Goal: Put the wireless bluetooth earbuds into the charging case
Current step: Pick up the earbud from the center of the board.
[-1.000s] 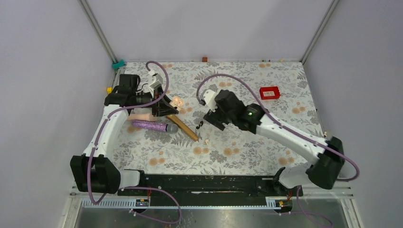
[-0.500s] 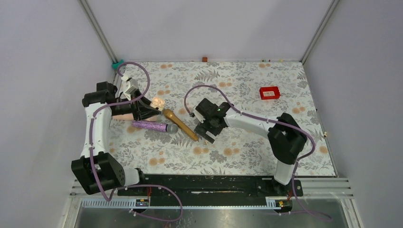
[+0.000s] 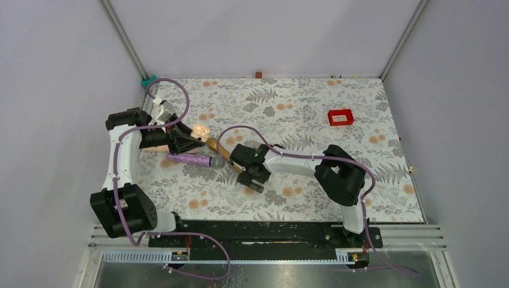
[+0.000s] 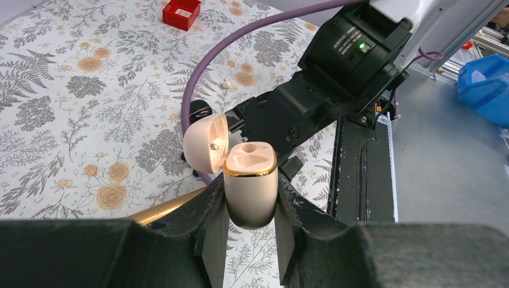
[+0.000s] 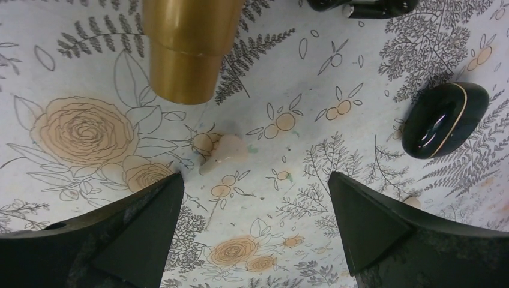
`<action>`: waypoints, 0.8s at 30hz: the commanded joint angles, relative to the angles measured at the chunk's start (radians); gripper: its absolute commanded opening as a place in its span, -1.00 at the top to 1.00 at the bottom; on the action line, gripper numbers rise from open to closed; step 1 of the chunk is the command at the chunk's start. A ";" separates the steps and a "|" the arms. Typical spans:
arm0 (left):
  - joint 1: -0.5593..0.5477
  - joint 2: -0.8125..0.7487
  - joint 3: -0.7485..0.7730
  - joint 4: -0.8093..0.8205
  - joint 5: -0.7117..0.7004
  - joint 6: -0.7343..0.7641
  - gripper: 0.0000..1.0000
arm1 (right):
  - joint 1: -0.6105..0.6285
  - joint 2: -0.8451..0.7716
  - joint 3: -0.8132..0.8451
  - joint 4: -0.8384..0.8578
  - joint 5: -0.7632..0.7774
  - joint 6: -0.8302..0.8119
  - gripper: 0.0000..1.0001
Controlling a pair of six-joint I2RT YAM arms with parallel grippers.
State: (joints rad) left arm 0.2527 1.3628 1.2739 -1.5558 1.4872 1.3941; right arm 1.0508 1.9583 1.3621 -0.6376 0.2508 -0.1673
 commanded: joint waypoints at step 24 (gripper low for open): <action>0.006 -0.005 0.008 -0.057 0.065 0.070 1.00 | -0.074 -0.138 -0.043 0.129 0.206 -0.104 -0.98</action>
State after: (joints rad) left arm 0.2527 1.3636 1.2739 -1.5734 1.4998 1.4189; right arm 0.9737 1.9331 1.3170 -0.5198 0.5041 -0.2291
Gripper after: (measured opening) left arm 0.297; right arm 0.993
